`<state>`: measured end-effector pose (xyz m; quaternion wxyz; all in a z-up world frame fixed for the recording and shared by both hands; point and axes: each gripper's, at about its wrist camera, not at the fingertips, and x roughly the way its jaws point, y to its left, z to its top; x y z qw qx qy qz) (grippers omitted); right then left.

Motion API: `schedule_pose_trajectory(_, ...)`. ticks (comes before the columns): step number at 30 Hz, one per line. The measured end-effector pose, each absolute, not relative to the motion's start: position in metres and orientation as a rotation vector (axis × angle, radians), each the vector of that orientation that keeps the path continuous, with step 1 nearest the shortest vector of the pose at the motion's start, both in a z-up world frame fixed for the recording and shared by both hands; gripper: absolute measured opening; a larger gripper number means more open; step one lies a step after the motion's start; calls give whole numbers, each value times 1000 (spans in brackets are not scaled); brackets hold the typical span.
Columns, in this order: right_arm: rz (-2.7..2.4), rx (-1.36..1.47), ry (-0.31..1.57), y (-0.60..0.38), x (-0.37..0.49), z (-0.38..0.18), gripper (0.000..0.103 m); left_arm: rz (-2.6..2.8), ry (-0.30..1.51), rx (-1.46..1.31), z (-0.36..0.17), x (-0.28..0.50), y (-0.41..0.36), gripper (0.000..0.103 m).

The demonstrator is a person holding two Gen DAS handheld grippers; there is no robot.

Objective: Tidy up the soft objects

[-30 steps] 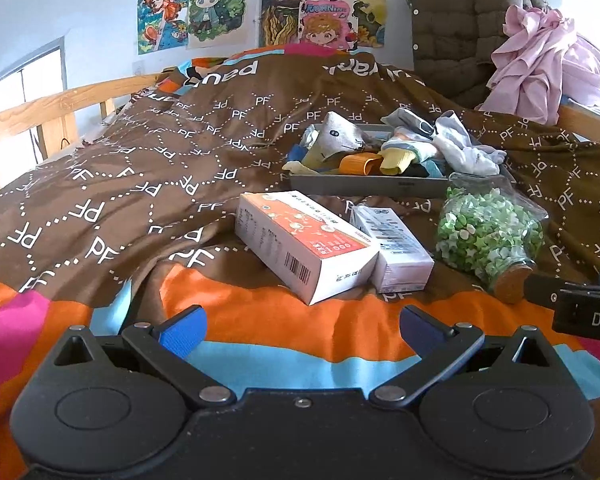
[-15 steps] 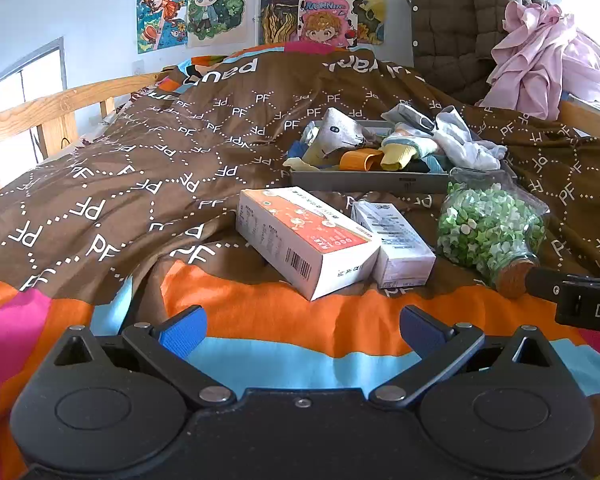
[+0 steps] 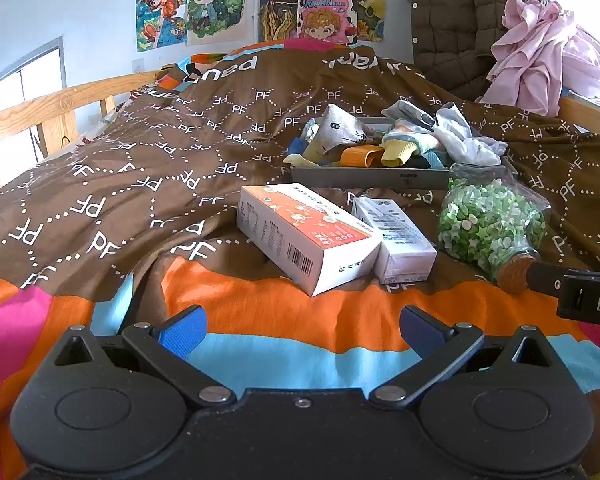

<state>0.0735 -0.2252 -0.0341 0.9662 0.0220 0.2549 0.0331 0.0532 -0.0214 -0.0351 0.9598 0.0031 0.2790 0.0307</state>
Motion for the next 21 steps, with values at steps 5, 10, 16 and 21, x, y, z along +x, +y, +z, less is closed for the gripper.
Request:
schedule_pose_trajectory(5,70,46,517,-224,74,-35,103,62,567,8,-35,54,-22,102)
schedule_pose_trajectory(10,69,46,517,-224,74,-36,103,61,568,9,-35,53,-22,102)
schedule_pose_trajectory(16,70,46,518,-224,74,-36,103,57,567,14,-35,53,-23,102)
schedule_pose_trajectory(21,71,46,519,-223,74,-37,103,54,563,20,-35,51,-23,102)
